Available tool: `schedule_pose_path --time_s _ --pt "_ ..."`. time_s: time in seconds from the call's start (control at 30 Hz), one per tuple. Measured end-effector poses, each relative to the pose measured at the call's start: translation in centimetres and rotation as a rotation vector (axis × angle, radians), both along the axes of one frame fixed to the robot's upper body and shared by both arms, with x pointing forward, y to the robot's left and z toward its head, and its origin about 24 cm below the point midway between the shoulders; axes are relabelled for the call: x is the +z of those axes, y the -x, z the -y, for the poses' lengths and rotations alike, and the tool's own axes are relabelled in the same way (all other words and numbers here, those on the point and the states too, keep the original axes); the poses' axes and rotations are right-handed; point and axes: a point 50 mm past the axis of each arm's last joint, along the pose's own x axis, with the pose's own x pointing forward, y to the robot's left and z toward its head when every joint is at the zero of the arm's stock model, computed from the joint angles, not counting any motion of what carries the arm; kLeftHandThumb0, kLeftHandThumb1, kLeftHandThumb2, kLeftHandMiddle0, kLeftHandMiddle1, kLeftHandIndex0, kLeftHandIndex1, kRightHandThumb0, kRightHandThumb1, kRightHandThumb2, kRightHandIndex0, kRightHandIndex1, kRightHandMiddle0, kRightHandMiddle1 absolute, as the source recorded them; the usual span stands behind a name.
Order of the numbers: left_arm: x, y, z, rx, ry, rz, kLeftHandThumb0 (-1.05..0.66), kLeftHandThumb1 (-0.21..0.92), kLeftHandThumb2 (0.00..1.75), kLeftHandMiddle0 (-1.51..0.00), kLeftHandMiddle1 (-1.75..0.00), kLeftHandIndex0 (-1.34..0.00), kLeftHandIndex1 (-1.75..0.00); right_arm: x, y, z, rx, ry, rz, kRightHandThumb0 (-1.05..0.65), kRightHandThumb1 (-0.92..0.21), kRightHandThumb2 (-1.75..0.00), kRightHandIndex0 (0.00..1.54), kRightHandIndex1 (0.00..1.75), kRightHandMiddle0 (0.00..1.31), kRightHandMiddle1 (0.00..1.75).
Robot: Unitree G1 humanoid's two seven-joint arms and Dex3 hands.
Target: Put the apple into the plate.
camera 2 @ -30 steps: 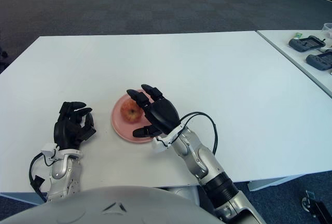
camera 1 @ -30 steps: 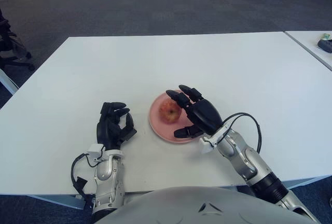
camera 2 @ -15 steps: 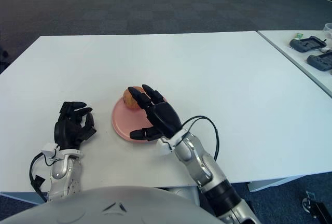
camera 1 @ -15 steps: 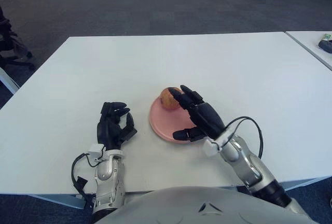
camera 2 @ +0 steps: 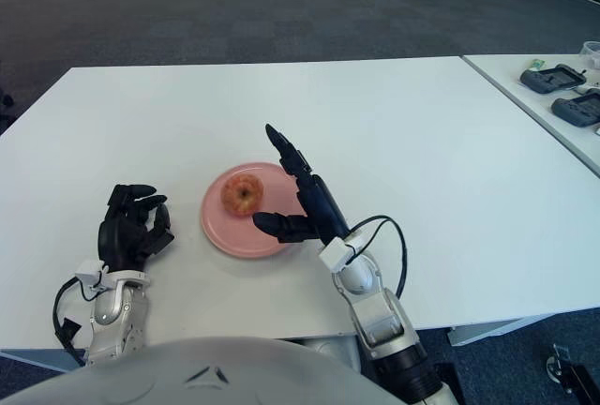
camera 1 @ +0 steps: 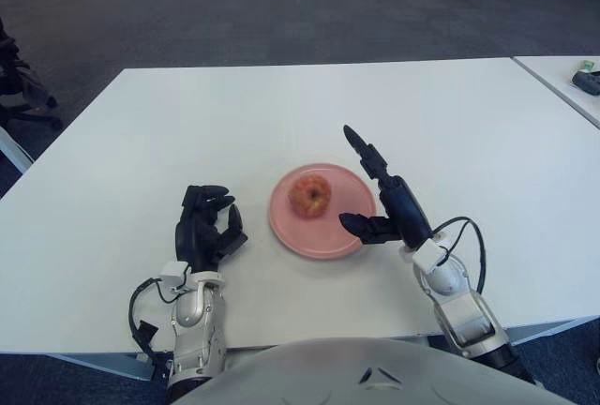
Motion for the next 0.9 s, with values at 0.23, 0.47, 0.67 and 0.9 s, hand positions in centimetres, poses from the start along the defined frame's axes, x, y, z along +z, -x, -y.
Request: schedule_pose_path --time_s 0.23,0.47,0.67,0.9 --pt "-0.1 0.0 0.0 -0.003 0.008 -0.010 -0.01 0.49 1.12 -0.44 -1.72 -0.32 -1.75 0.3 -0.1 2.6 -0.200 -0.246 0.029 -0.82 -0.74 -0.75 0.01 0.61 0.00 1.01" --pt "-0.2 0.1 -0.1 -0.002 0.010 -0.017 -0.01 0.49 1.11 -0.44 -1.72 -0.32 -1.75 -1.1 -0.1 4.5 -0.446 -0.397 -0.039 -0.44 -0.62 -0.92 0.19 1.35 0.34 1.67" --pt "-0.1 0.1 0.0 -0.005 0.003 -0.018 -0.01 0.49 1.12 -0.43 -1.73 -0.32 -1.75 -2.2 -0.3 5.3 -0.535 -0.348 -0.039 -0.42 -0.53 -1.05 0.43 1.68 0.44 1.74" --pt "-0.1 0.1 0.0 -0.007 -0.008 -0.022 -0.01 0.49 1.11 -0.43 -1.71 -0.32 -1.75 -2.5 -1.4 5.6 -0.566 -0.337 0.008 -0.42 -0.54 -1.04 0.63 1.74 0.44 1.75"
